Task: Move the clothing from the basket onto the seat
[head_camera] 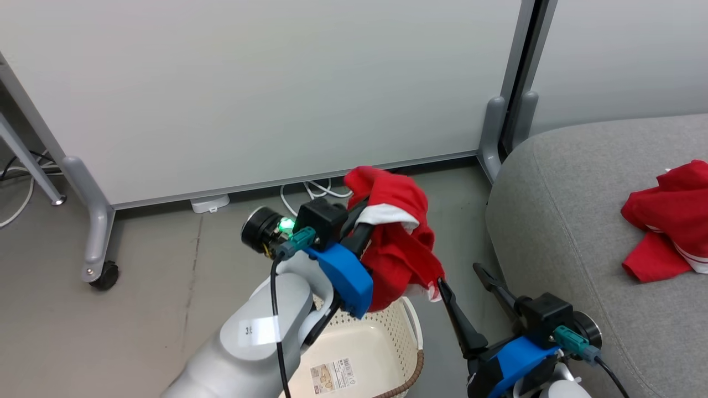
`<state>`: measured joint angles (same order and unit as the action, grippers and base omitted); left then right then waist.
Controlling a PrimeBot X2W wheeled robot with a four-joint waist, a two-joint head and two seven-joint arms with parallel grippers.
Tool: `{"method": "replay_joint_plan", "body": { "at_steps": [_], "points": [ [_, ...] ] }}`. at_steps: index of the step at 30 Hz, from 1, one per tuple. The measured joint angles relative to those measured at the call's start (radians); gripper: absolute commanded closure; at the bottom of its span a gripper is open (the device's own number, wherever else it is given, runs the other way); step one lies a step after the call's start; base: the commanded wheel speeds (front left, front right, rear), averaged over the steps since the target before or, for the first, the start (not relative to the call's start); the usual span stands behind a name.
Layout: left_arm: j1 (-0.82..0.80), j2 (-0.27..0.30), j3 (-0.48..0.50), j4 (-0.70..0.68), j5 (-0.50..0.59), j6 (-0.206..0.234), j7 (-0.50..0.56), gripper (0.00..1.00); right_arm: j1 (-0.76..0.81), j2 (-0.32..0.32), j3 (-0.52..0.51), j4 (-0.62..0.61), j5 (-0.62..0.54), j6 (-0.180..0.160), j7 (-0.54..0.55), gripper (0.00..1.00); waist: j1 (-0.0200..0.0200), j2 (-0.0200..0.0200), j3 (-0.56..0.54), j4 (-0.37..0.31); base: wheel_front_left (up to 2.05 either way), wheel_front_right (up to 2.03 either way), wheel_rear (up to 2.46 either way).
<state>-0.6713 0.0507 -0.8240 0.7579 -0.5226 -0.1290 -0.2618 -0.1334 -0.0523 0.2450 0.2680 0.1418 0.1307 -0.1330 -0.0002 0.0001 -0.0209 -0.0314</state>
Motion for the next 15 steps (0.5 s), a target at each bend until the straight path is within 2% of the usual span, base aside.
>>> {"method": "replay_joint_plan", "body": {
  "at_steps": [15],
  "points": [
    [-0.064, 0.0, -0.082, -0.019, -0.094, 0.001, 0.0, 1.0, -0.001, -0.005, 0.029, 0.004, 0.009, 0.0, 0.004, 0.0, 0.0002, -0.0001, -0.005, 0.012, 0.0, 0.0, 0.0]
  ]
}}
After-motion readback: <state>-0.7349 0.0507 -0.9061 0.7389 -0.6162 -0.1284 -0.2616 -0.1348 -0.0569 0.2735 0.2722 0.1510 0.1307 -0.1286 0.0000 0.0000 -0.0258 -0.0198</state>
